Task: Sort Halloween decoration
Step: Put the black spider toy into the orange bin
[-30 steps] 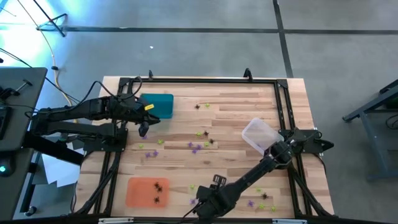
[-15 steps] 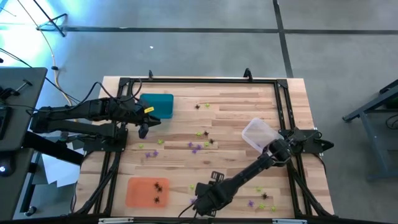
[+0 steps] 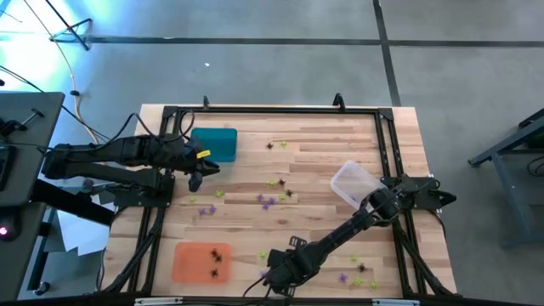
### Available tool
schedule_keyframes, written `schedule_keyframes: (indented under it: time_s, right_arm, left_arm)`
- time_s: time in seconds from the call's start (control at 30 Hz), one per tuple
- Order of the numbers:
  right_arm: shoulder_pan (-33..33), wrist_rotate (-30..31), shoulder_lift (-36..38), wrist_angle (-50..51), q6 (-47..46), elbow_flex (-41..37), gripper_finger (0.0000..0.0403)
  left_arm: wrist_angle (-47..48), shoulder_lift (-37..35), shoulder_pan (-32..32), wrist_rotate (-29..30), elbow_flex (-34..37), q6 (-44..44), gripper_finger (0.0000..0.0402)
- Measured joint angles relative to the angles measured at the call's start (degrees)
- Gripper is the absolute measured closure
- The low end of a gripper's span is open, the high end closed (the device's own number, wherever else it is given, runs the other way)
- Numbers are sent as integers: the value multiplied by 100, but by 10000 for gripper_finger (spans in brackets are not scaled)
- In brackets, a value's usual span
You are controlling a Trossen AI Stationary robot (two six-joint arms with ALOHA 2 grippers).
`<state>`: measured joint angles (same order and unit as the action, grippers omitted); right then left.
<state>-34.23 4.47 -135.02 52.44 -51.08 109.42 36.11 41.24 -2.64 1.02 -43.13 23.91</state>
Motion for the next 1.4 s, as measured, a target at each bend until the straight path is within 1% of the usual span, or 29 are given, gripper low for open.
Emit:
schedule_keyframes:
  time_s: [0.07,0.17,0.4,0.47,0.53,0.63,0.7,0.97,1.0,1.23,1.4]
  right_arm:
    - [-28,42,116,-166,-77,-253,281]
    - [-28,46,474,-845,-263,-974,281]
    - [-18,-61,1459,-3563,-1062,-3278,282]
    - [-17,-50,1642,-4164,-1251,-3730,282]
    - [-17,-62,1760,-4547,-1398,-4035,282]
    - [-21,-85,1828,-4649,-1490,-4178,288]
    - [-19,-109,1829,-4645,-1465,-4183,301]
    - [-17,-108,1821,-4675,-1467,-4198,390]
    - [-17,-112,1818,-4691,-1465,-4198,396]
    - [56,-243,1835,-4735,-1399,-4198,401]
    - [154,-327,2007,-4635,-1190,-4217,402]
  left_arm:
    - [1,-1,57,121,0,1,348]
    - [-2,-1,120,347,0,5,348]
    - [-2,-1,137,461,0,154,348]
    - [-6,0,136,461,0,159,348]
    - [-34,-1,136,463,0,207,348]
    - [-43,1,136,498,0,253,348]
    - [-42,-1,136,552,0,255,348]
    - [-43,-1,136,575,0,255,348]
    - [-41,-1,136,575,0,253,348]
    - [-40,-1,136,577,0,250,348]
    - [-40,0,136,577,0,250,348]
